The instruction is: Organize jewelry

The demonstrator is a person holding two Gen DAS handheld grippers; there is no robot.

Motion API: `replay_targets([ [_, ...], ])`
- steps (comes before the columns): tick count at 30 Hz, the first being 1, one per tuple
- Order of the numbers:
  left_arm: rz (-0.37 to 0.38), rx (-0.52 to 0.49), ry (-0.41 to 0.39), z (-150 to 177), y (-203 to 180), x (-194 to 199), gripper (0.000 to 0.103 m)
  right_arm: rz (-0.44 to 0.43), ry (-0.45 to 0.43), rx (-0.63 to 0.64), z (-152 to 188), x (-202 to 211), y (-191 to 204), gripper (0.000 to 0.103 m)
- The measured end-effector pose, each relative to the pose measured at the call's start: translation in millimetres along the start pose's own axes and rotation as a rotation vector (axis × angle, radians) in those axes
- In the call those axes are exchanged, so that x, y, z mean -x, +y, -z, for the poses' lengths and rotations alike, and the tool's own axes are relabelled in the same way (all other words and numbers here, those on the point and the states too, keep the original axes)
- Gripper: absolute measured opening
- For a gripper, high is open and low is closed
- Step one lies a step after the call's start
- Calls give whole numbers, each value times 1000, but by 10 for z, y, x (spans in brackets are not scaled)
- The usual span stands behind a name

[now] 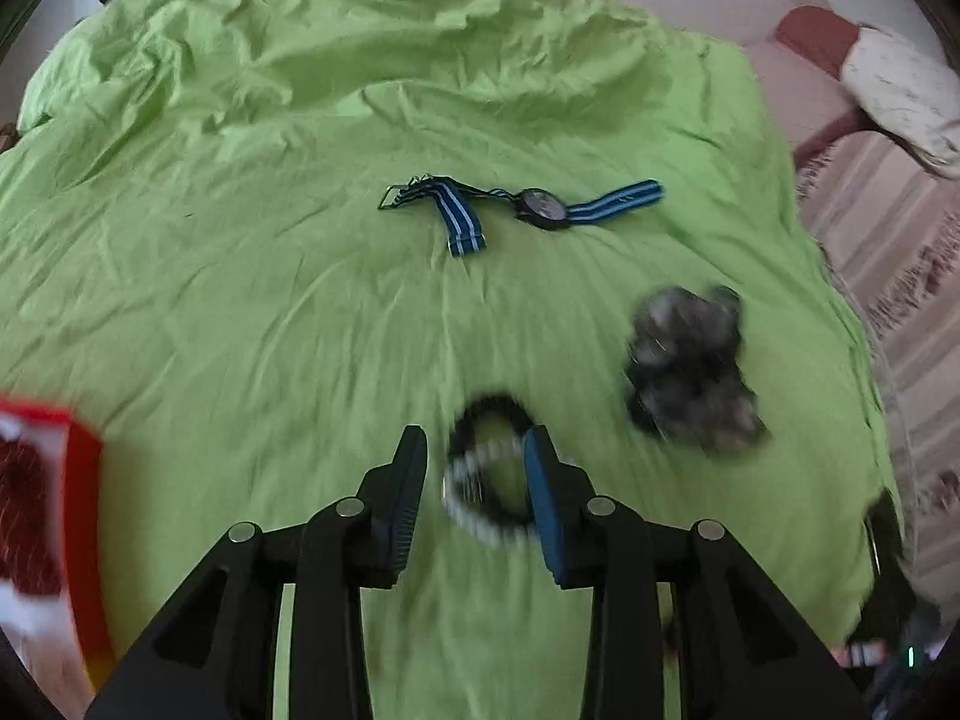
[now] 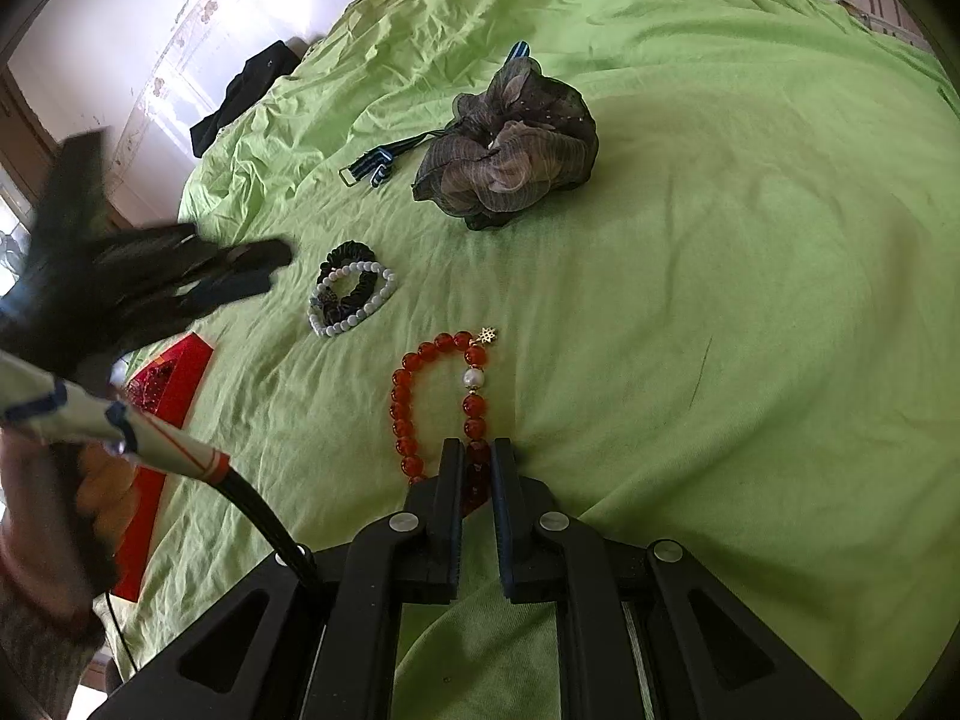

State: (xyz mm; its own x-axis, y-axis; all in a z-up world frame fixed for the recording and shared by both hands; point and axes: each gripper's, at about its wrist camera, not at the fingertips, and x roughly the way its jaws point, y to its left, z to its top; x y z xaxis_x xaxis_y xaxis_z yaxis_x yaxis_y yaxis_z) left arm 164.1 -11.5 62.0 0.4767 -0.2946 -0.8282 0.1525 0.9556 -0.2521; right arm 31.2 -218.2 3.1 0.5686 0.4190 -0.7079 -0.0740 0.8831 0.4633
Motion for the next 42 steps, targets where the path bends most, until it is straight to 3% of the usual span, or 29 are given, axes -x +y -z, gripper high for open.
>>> replay_targets([
  [4,-20,-16,74,-125,55,-378,30,-29,0,-20,-5,-13,-50,9],
  [9,-38,-57,55,-139,45,-439,29,-49,1,-38,-13,-29,-80,10],
  [14,-130,-173,21,-36,-175,-463,27,-45,-2,-36,-7,-26,-73,10],
  [16,-140,-210,39,1,-265,-465,5,-43,-3,-35,-6,-27,-66,10],
  [18,-128,-213,39,8,-307,-416,6,-37,-5,-30,0,-21,-64,10],
  [23,-50,-151,-11,43,-280,36,6,-29,2,-38,-29,-34,-51,9],
  [32,88,-99,-146,388,-239,1413,6,45,39,-23,-195,-48,100,8],
  [42,81,-36,-242,876,259,2505,6,53,-38,70,-200,611,611,8],
])
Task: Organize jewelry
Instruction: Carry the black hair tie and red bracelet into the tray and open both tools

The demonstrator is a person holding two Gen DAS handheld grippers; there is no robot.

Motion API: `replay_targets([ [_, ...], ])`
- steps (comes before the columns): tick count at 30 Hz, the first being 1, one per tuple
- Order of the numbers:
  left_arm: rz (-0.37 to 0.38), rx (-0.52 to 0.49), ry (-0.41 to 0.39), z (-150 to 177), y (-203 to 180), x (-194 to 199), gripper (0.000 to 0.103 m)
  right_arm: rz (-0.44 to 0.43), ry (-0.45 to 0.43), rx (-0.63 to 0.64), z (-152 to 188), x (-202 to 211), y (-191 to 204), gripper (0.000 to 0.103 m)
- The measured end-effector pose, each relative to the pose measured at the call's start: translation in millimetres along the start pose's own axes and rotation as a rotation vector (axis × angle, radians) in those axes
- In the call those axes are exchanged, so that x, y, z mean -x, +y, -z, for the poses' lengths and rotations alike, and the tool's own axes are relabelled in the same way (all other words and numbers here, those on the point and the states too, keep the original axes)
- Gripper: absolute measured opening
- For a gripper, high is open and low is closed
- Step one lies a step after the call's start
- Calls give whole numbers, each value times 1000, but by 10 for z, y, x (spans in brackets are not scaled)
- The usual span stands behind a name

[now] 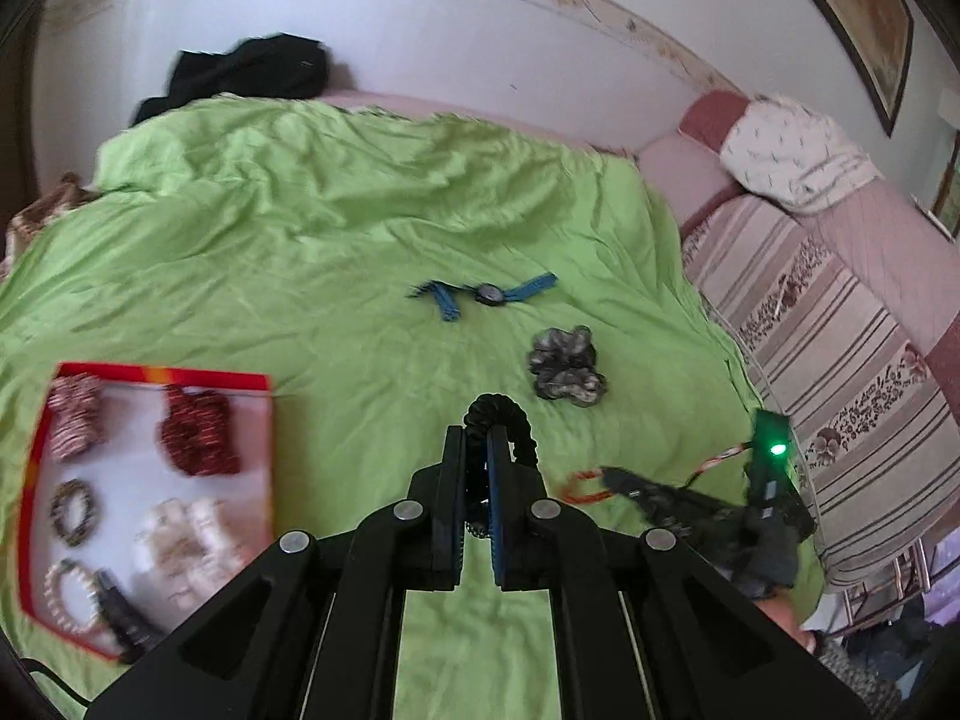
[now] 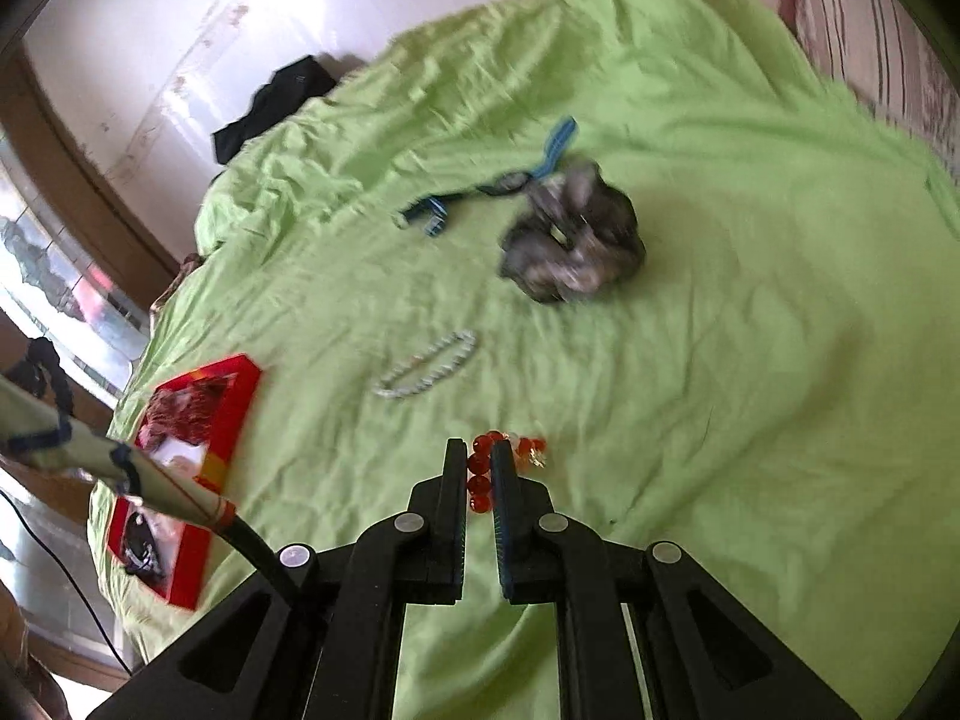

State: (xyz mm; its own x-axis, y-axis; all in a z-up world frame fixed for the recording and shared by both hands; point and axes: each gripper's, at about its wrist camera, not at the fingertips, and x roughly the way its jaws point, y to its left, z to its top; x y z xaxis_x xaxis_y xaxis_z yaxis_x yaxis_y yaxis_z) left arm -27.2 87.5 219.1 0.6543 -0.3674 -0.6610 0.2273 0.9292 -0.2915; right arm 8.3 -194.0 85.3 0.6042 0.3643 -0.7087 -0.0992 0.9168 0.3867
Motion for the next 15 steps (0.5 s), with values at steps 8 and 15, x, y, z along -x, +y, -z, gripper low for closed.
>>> replay_targets([
  [8,-95,73,-39,260,643,559,6,-17,-23,64,-48,361,437,8],
  [15,-181,152,-25,411,1314,706,6,-52,-5,147,-97,367,1022,8],
])
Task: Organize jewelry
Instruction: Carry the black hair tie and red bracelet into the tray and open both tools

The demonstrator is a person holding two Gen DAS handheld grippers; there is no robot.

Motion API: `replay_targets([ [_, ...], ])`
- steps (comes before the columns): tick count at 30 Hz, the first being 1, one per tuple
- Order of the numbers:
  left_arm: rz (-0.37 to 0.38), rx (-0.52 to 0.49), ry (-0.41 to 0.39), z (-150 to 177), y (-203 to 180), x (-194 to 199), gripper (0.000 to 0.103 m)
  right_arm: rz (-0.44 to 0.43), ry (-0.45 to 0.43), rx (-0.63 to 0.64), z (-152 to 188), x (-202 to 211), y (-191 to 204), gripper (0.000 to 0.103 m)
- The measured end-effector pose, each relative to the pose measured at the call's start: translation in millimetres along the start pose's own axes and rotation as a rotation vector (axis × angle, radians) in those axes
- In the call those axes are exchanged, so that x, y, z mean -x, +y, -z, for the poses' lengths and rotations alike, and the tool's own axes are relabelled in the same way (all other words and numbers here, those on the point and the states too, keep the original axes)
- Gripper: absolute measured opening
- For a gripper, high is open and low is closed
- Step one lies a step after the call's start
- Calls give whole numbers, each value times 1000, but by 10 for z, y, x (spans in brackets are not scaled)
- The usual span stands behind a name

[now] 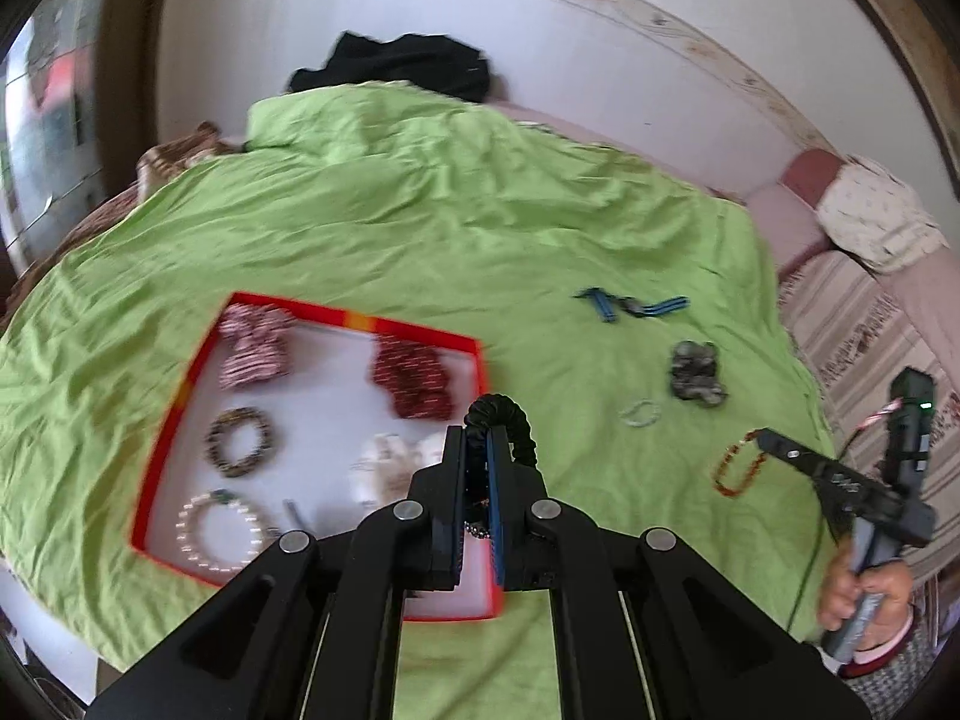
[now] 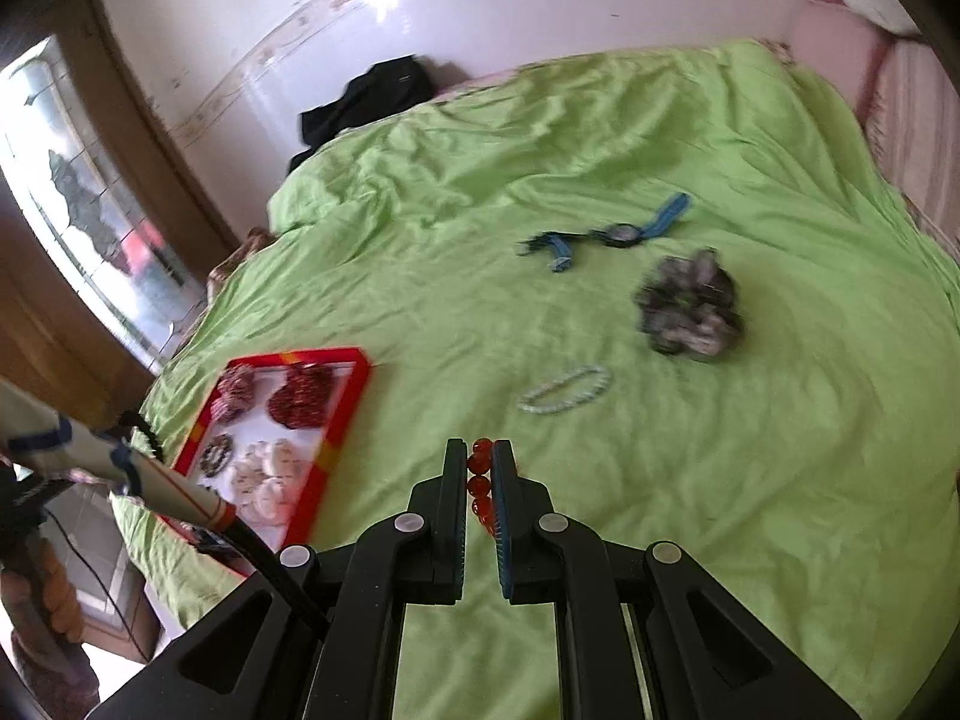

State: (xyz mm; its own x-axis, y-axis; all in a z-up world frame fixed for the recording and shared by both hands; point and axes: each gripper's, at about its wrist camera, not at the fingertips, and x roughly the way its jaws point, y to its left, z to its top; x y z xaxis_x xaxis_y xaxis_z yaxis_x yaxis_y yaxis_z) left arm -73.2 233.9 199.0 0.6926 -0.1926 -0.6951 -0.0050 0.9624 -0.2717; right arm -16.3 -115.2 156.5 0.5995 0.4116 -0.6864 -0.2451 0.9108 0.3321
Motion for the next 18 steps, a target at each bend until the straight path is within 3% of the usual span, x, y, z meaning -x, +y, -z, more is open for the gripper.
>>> replay_targets([
  [11,-41,84,73,-190,746,-466,6,-112,94,129,-132,-578,1112,8],
  [18,-53,184,143,-72,1137,-879,6,-198,158,193,-259,-1162,1834,8],
])
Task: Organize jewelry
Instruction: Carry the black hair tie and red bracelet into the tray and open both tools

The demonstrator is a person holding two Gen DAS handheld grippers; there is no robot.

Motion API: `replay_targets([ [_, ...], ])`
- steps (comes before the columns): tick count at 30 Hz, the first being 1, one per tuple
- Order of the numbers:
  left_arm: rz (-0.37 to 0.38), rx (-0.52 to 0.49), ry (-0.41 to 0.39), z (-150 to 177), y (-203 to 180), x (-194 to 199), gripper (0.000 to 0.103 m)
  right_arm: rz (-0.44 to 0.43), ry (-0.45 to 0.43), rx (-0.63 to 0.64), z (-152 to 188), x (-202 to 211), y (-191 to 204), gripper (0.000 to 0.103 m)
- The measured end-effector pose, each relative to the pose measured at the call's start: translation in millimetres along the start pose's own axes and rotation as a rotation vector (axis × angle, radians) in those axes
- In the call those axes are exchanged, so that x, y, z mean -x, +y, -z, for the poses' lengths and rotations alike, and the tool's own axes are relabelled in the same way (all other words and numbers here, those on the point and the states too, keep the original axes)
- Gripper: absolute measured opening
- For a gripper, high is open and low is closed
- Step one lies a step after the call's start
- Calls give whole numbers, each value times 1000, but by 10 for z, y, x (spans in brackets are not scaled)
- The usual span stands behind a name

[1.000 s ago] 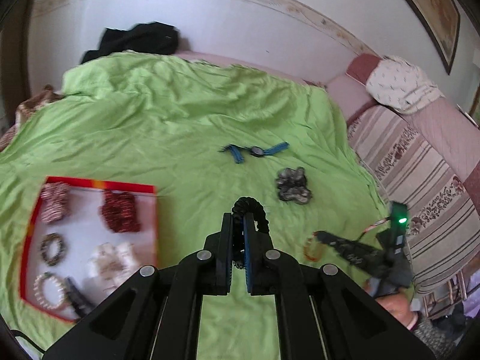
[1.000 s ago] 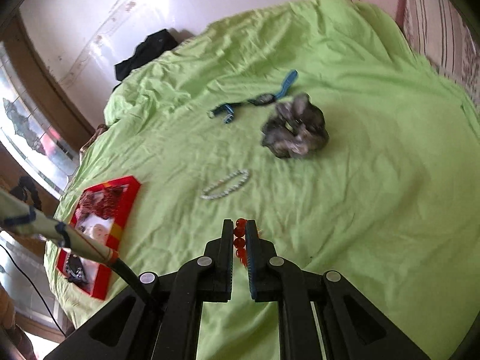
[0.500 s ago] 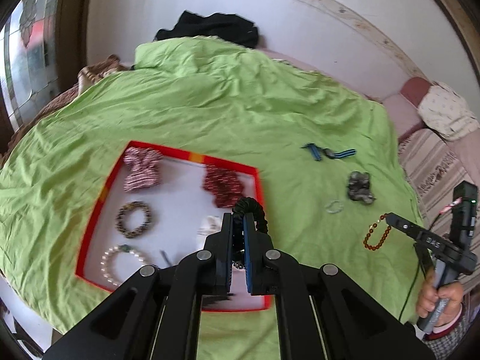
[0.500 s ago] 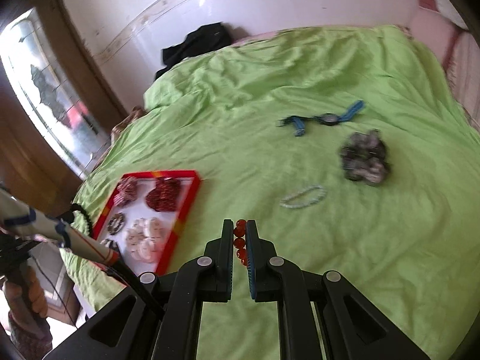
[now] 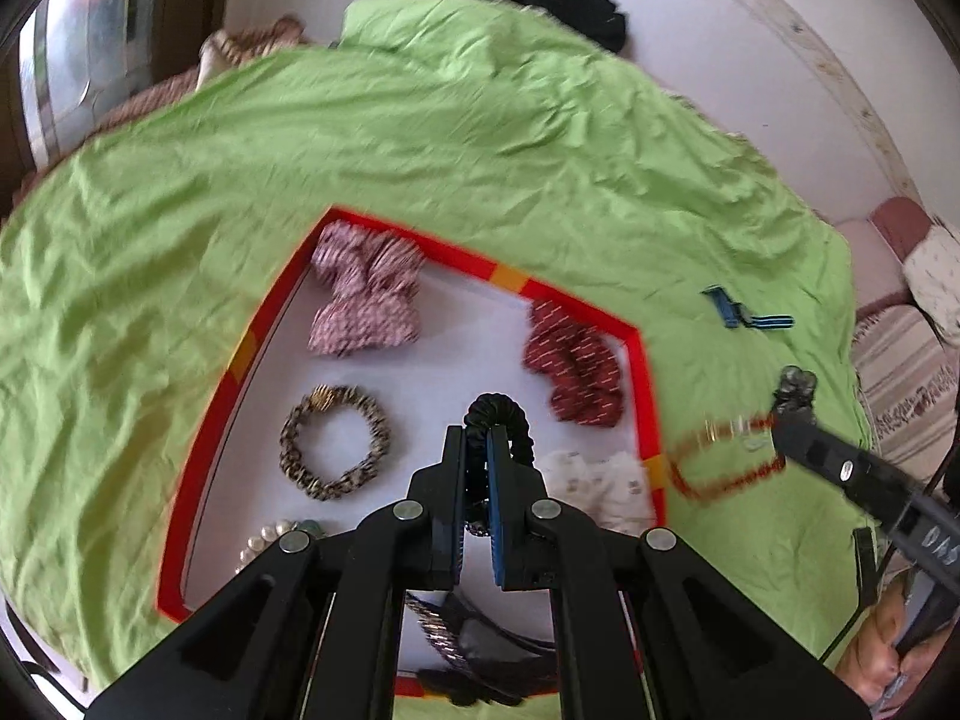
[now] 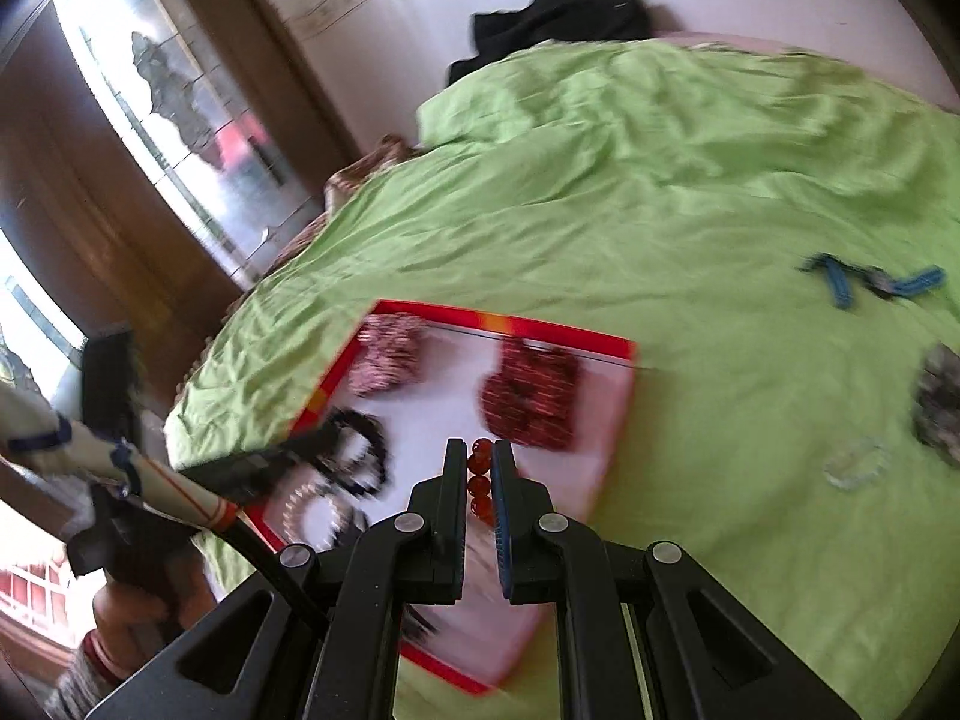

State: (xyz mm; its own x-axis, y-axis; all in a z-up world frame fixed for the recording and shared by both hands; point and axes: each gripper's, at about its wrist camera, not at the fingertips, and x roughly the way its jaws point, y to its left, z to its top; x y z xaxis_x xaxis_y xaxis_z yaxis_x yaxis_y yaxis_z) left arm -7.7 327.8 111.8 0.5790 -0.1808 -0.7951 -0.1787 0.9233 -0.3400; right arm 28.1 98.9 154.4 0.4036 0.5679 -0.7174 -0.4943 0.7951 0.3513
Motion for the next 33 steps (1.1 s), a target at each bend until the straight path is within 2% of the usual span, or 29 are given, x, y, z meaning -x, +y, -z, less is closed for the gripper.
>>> replay_targets([
  [5,-27,36,56,55,197,-207,6,-76,52,-35,-209,-585,156,8],
  [10,-46,37,64,65,277,-252,7,-46,134,-52,-159,-1106,111,8],
  [14,-50,49,52,65,311,-206,7,-15,151,-52,-84,-1229,24,9],
  [16,-46,54,42,67,306,-173,7,-3,151,-42,-72,-1228,8,9],
  [17,-45,52,39,66,291,-160,11,3,150,-35,-67,-1225,9,9],
  [19,-42,43,35,79,243,-127,19,11,150,-27,-69,-1205,7,13],
  [21,-50,24,29,93,182,-91,32,10,148,-26,-71,-1169,17,19],
  [28,-83,-10,-20,153,9,210,35,17,87,6,-70,-757,47,28],
  [33,-134,-29,-62,292,-158,558,42,62,54,20,102,-347,-71,30],
])
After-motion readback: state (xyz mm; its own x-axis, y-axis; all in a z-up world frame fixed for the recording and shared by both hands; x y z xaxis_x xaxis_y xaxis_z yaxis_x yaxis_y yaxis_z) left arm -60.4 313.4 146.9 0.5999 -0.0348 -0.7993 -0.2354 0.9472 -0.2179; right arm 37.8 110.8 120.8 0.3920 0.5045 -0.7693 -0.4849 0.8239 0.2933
